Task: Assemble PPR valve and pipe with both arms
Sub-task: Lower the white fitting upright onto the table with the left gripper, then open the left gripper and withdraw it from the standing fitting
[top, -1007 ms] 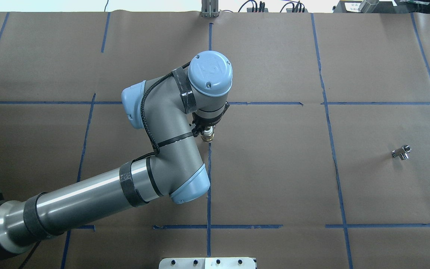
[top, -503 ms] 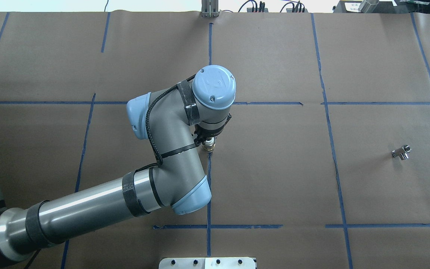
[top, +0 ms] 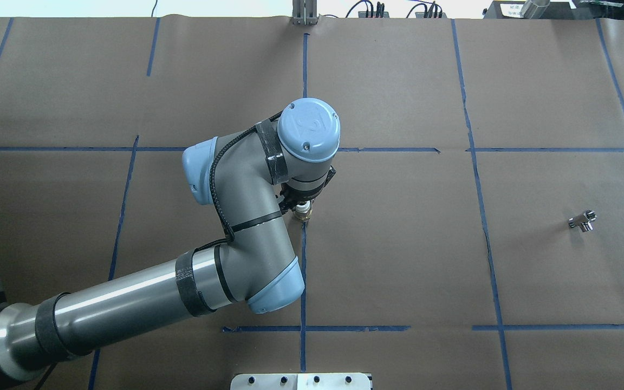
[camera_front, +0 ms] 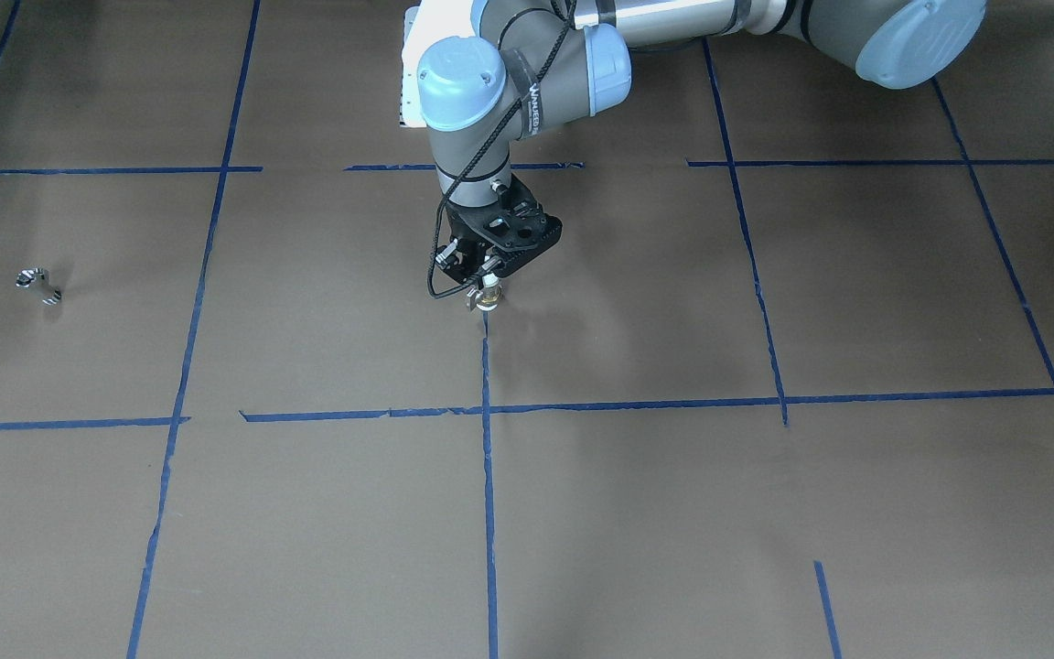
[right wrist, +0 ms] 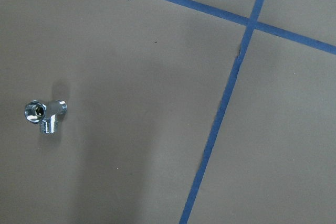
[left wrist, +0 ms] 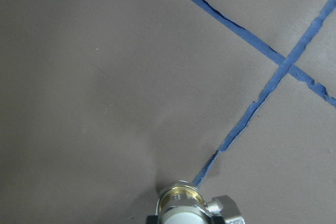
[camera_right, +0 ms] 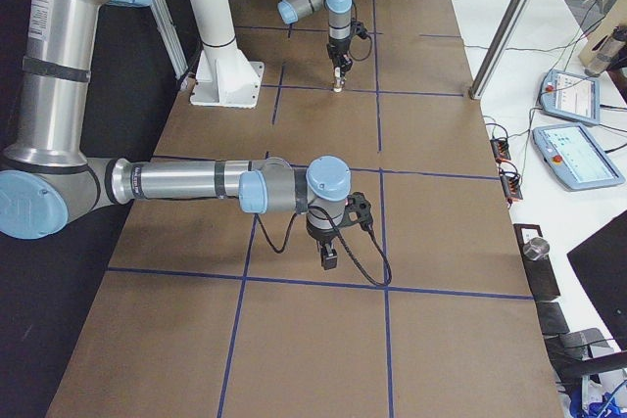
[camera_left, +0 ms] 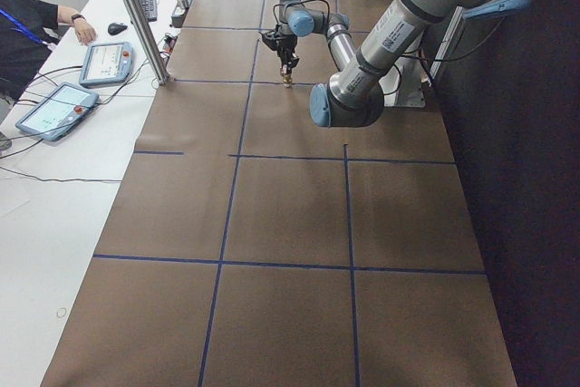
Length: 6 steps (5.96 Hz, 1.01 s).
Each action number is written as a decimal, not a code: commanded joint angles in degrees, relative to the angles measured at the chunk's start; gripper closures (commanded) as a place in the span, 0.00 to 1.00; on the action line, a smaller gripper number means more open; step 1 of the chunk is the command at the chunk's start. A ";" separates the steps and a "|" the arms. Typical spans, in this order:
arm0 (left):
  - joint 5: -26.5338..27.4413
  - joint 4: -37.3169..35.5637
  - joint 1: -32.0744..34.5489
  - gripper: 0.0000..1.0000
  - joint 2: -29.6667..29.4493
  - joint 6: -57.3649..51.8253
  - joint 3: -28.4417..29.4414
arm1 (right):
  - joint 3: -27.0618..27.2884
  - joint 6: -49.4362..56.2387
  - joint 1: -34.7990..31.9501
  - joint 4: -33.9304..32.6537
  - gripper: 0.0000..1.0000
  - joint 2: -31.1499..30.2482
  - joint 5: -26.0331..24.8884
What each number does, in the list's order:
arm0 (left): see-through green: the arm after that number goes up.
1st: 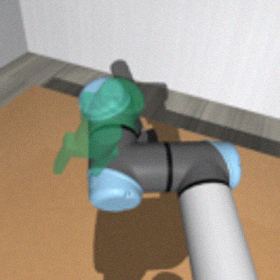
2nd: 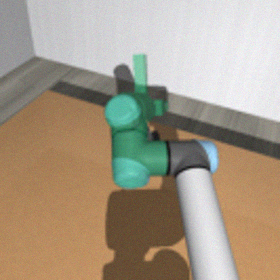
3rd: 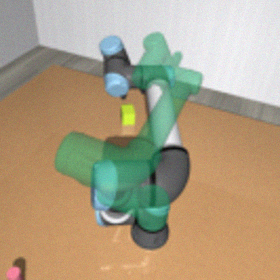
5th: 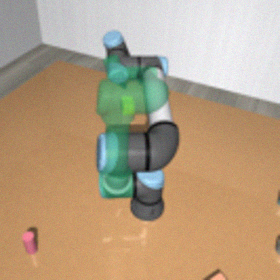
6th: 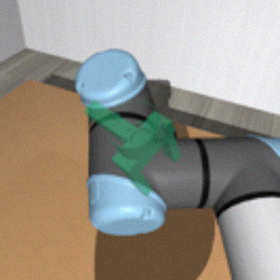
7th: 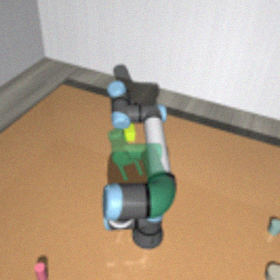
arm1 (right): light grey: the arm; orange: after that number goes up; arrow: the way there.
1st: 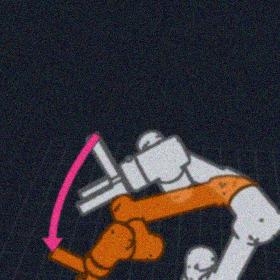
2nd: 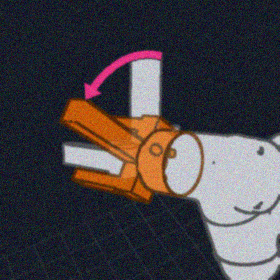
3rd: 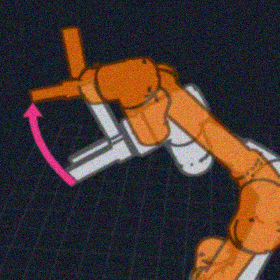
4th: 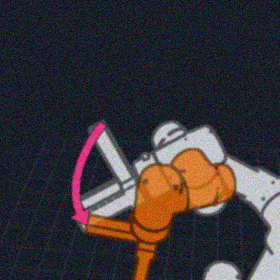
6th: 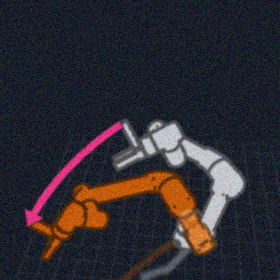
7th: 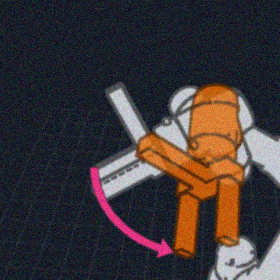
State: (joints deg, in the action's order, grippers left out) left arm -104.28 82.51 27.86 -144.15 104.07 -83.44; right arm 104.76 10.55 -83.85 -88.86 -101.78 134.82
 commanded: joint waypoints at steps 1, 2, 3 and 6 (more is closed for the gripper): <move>-0.22 -0.16 0.09 0.00 0.53 -3.94 -1.19 | 0.00 0.00 0.00 0.00 0.00 0.00 0.00; -0.57 -0.77 0.17 0.00 2.88 -7.44 -6.16 | 0.00 0.00 0.00 0.00 0.00 0.00 0.00; -0.57 -3.30 0.17 0.00 6.82 -10.00 -12.82 | 0.00 0.00 0.00 0.00 0.00 0.00 0.00; -2.66 -10.43 3.49 0.00 14.54 -28.12 -25.05 | 0.26 0.26 0.00 0.09 0.00 0.00 -0.09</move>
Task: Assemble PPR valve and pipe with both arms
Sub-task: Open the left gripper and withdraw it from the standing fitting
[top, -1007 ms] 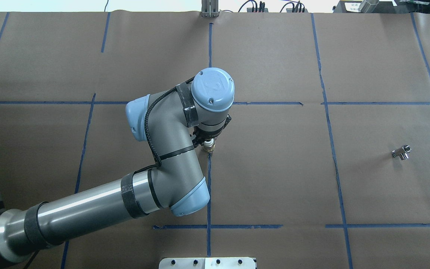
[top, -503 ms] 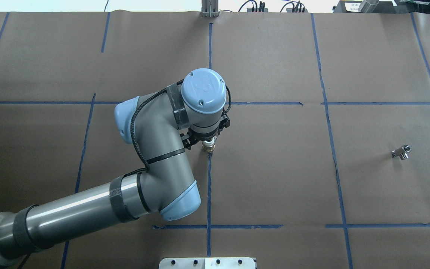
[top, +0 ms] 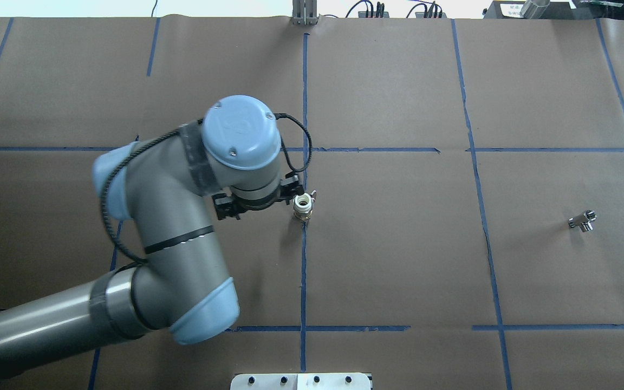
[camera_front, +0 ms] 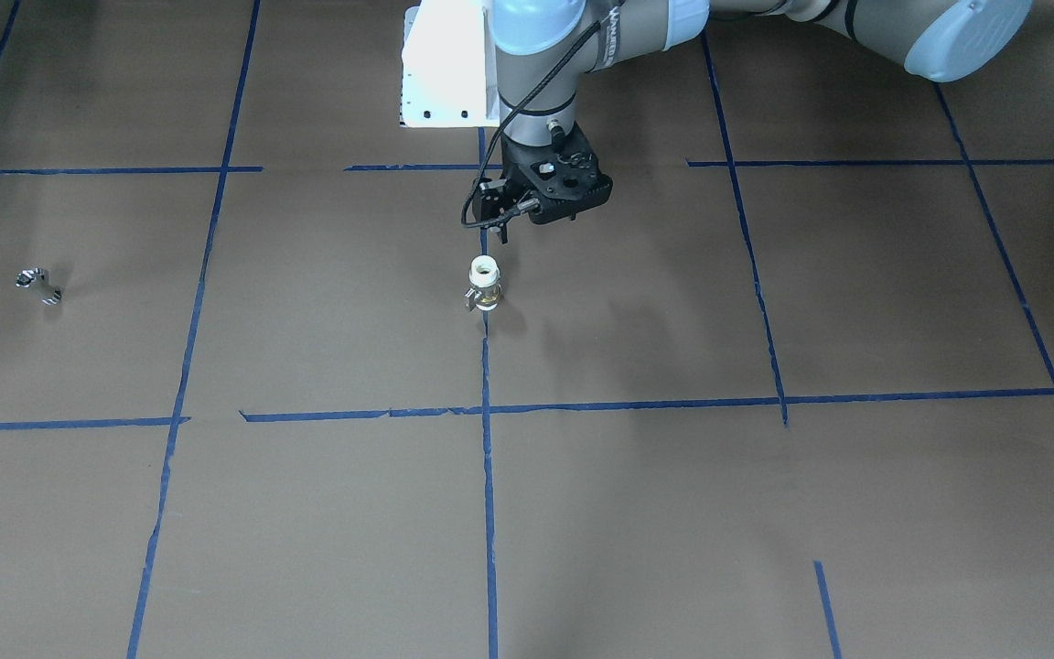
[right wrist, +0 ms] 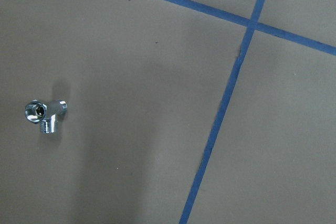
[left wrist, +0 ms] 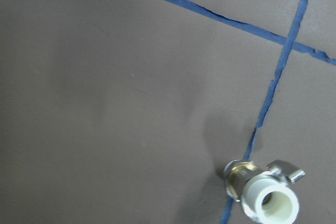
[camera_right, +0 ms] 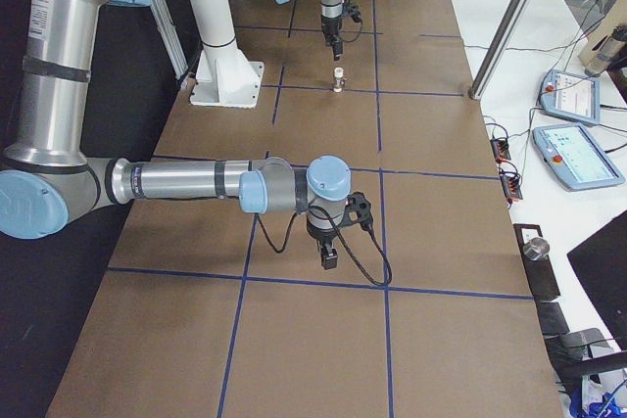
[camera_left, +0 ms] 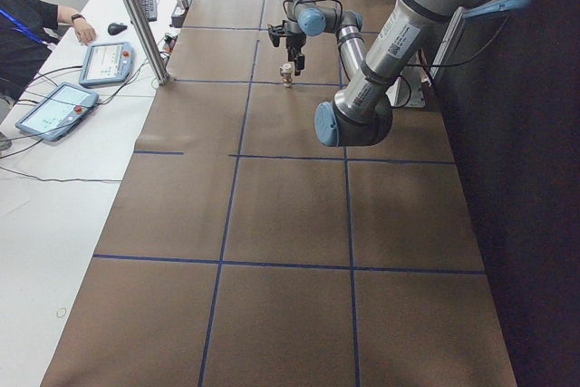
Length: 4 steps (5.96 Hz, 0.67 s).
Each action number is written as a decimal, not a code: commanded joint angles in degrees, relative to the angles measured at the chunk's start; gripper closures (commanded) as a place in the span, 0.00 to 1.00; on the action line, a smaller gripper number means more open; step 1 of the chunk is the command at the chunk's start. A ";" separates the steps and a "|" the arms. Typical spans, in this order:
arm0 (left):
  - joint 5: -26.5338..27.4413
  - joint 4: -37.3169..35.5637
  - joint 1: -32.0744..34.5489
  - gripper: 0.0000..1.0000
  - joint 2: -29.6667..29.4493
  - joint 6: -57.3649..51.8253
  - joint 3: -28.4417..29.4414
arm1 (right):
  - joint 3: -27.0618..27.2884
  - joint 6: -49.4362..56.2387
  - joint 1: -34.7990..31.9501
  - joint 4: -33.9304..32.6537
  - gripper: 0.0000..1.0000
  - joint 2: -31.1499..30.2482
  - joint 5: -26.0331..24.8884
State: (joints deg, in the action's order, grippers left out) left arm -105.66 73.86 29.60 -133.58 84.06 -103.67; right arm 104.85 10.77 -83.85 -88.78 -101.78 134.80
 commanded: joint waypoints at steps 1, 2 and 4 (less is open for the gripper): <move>-5.13 -1.62 6.04 0.00 10.81 -19.35 -9.74 | 0.10 -0.31 0.00 0.09 0.00 0.00 -0.06; -6.48 -1.53 10.25 0.00 15.41 -31.90 -12.14 | 0.27 -0.40 0.00 0.36 0.00 0.09 0.11; -16.01 1.80 27.16 0.00 28.92 -60.51 -11.82 | 0.36 -0.49 0.26 2.37 0.00 0.09 0.12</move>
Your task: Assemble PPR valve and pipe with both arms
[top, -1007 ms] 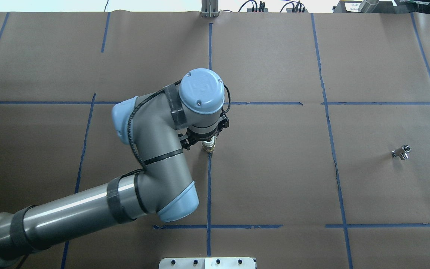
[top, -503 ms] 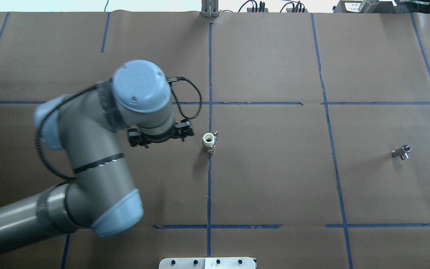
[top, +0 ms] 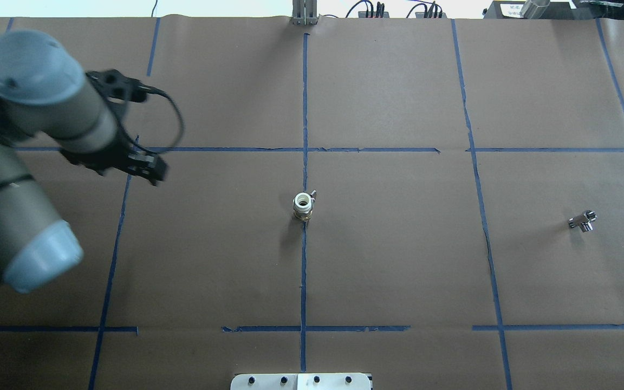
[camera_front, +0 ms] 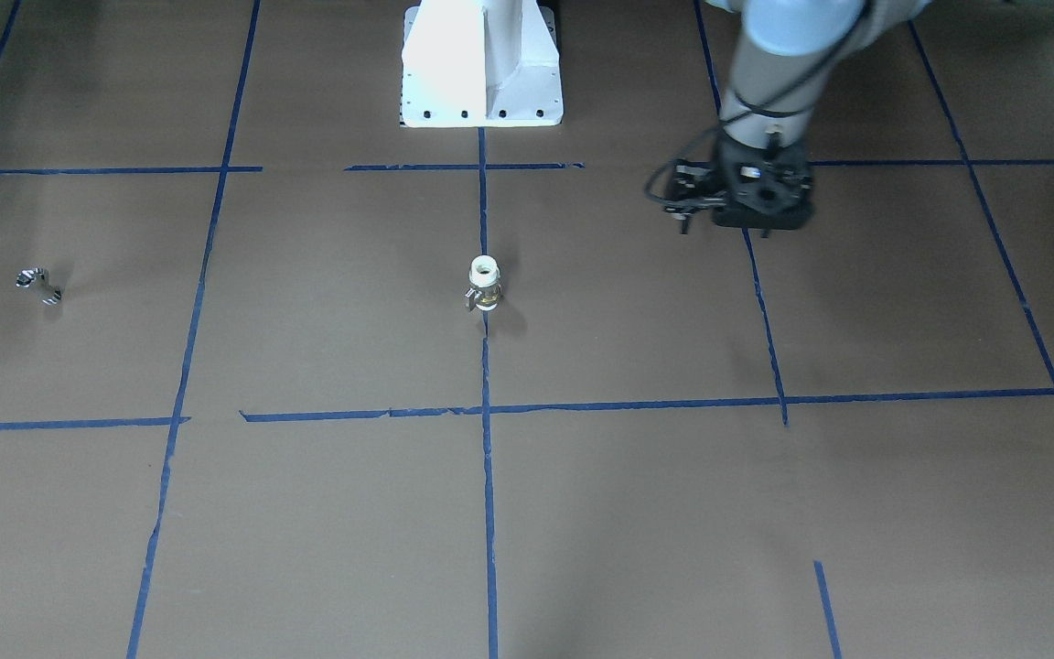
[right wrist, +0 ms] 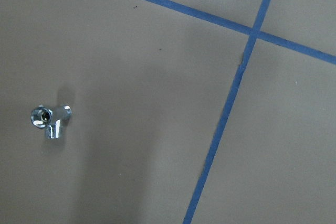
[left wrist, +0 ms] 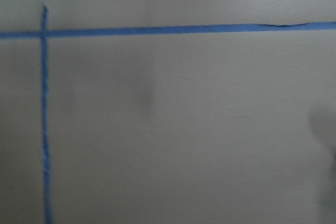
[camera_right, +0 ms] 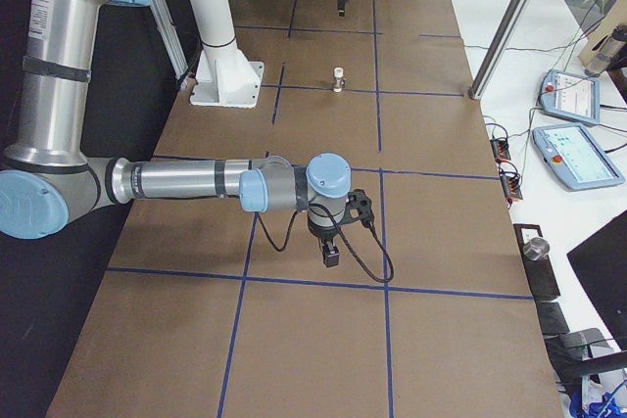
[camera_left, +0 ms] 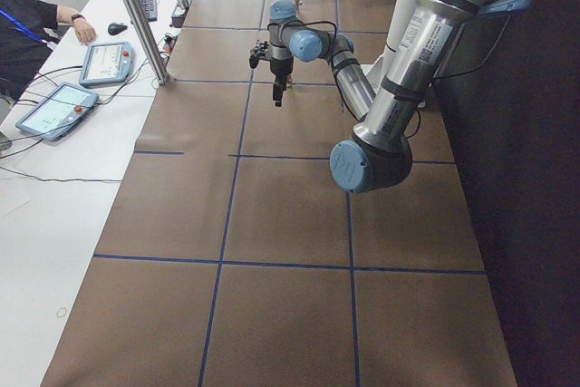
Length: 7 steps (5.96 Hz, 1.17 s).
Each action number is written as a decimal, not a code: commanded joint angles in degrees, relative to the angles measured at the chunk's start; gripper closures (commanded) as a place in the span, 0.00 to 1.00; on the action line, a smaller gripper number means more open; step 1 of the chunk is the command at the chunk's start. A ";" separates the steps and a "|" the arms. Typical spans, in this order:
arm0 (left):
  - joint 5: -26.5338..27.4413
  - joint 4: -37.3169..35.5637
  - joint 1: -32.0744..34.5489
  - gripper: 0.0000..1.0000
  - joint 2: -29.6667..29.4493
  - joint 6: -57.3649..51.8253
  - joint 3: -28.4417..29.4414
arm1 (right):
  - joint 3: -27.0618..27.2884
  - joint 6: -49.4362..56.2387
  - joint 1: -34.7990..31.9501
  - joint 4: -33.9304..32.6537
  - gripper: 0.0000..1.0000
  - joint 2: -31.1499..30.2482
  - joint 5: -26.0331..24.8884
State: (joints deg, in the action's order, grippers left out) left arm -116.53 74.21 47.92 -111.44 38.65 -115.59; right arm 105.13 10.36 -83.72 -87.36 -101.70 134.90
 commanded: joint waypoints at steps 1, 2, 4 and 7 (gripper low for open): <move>-9.90 2.07 18.95 0.00 11.38 -27.80 1.41 | 0.16 -0.42 0.48 1.74 0.00 0.01 0.01; -15.69 2.08 28.10 0.00 16.12 -38.71 4.99 | 0.25 -0.60 1.18 1.67 0.00 0.80 -0.07; -19.62 2.43 38.88 0.00 24.74 -49.09 12.13 | 0.25 -5.31 4.76 1.75 0.00 3.61 0.02; -19.62 9.81 42.61 0.00 31.73 -48.23 12.49 | -0.36 -23.81 13.45 15.48 0.00 2.05 -3.56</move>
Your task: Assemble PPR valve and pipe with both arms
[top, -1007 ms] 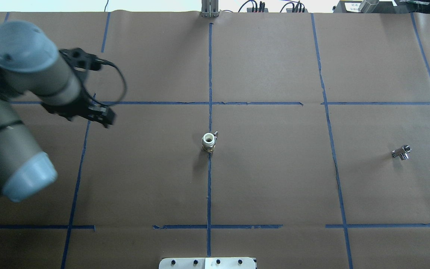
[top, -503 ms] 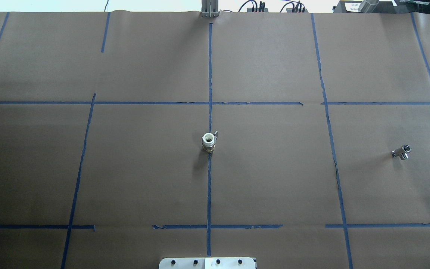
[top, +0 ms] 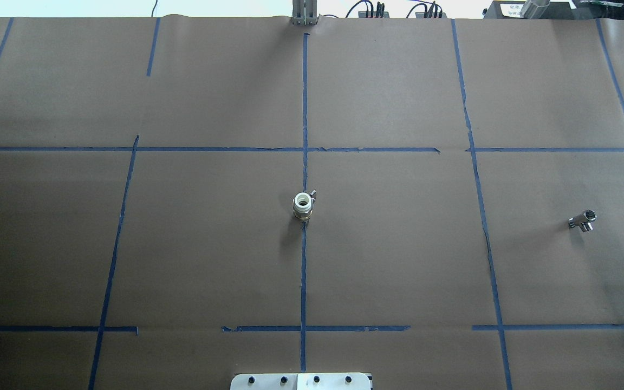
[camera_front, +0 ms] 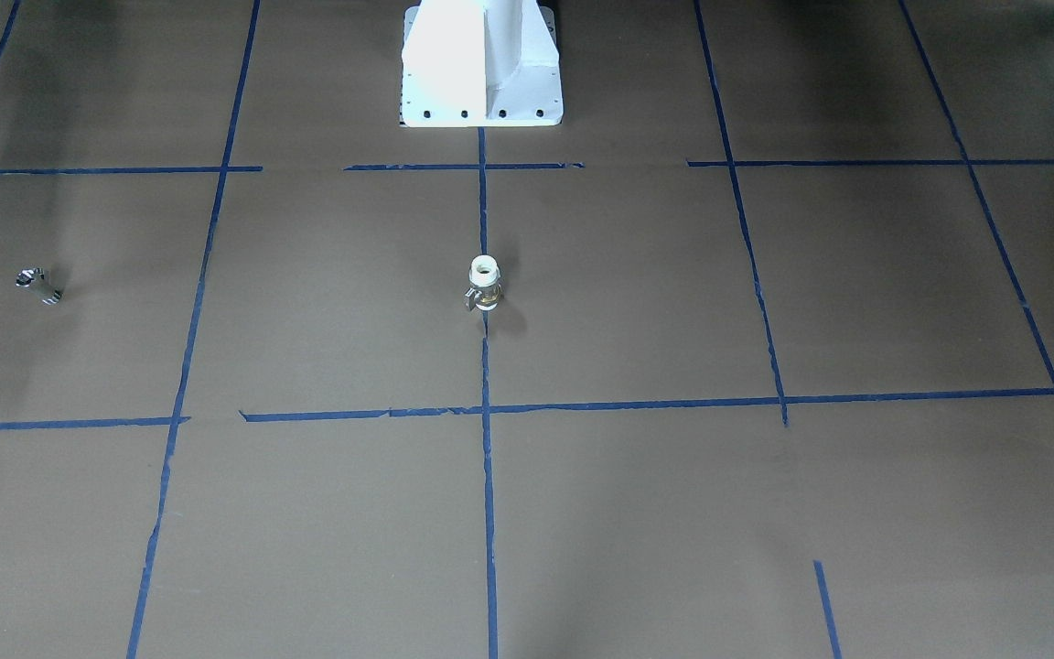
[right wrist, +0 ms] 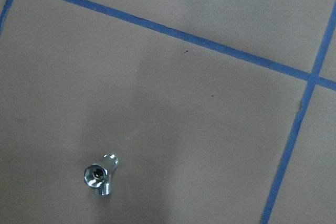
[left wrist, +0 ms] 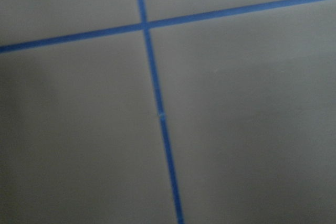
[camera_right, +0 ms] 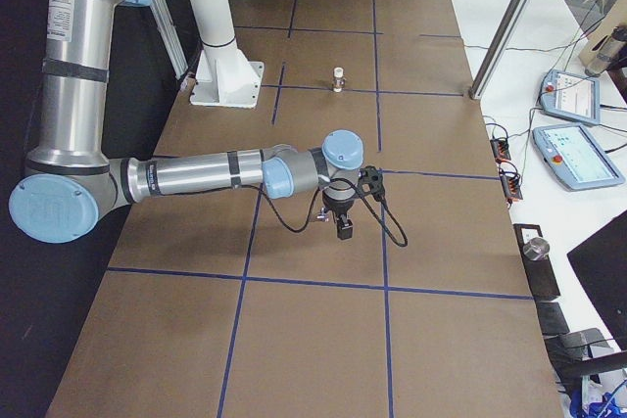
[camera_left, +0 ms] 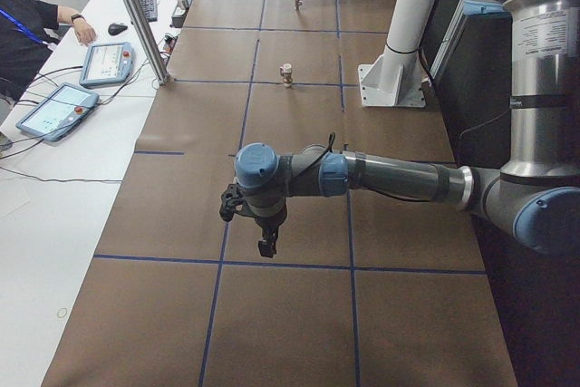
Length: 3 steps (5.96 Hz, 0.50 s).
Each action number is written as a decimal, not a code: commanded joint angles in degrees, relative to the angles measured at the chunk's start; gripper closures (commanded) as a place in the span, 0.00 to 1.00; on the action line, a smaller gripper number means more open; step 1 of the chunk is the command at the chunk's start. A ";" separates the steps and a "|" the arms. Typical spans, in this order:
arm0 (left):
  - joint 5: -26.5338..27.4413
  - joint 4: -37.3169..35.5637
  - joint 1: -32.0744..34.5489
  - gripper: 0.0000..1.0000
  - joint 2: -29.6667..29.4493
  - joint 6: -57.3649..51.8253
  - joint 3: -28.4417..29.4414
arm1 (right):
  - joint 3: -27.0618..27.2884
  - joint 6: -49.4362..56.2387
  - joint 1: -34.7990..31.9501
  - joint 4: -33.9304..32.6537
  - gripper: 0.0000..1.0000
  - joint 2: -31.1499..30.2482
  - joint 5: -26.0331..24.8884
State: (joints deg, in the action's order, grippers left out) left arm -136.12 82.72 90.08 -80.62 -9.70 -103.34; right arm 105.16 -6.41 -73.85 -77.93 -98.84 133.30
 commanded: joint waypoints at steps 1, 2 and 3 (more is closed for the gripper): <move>-0.02 1.30 0.45 0.00 0.73 0.12 0.33 | -1.70 -11.47 7.80 10.30 0.00 -0.83 -5.65; -0.11 1.30 0.45 0.00 0.64 0.20 0.25 | -3.54 -14.56 9.32 15.74 0.00 -1.00 -6.03; -0.11 1.30 0.45 0.00 0.64 0.20 0.33 | -3.56 -21.90 12.82 20.31 0.00 -0.92 -6.65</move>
State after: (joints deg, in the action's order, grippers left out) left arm -136.21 84.00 90.52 -79.96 -9.52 -103.06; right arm 102.12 -22.15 -64.11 -62.38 -99.75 127.43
